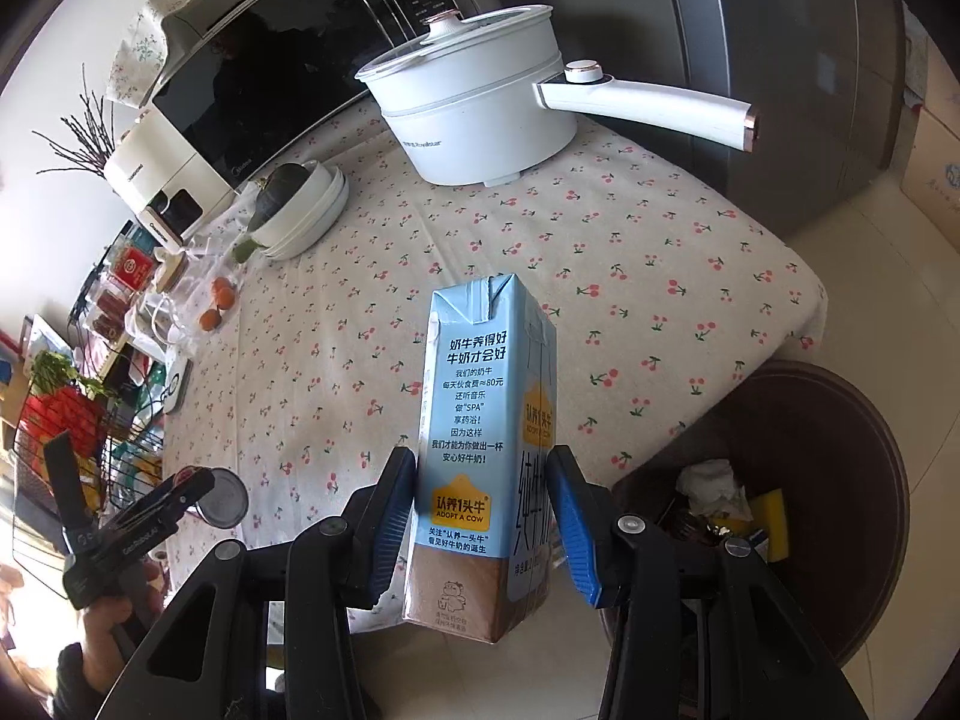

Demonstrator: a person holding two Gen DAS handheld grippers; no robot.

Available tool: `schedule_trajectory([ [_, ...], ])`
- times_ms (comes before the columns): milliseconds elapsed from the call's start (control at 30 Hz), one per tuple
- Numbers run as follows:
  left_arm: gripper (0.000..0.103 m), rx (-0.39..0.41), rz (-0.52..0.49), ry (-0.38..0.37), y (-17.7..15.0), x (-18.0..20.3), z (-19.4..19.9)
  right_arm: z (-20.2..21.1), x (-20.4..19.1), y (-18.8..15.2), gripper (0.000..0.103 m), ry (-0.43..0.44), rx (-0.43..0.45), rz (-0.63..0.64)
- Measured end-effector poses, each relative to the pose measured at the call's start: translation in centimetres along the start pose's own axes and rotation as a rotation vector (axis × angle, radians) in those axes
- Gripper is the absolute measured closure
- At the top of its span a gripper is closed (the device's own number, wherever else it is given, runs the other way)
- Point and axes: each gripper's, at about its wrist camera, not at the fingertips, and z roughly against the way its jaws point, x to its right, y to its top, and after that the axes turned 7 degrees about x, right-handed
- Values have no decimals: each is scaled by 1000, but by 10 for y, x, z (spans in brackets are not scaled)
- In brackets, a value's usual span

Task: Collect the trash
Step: 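Carry the red can and milk carton over the bin and open both grippers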

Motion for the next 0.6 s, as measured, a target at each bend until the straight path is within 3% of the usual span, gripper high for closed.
schedule_trajectory([
  [167, 18, 22, -25, -27, -15, 15, 15, 22, 19, -12, 57, -29, 34, -12],
  [333, 18, 10, 20, -128, -23, 33, 16, 40, 43, -27, 56, -69, 58, -17],
  [600, 18, 3, -52, -209, -32, 85, 14, 58, 94, -42, 56, -159, 66, -56],
])
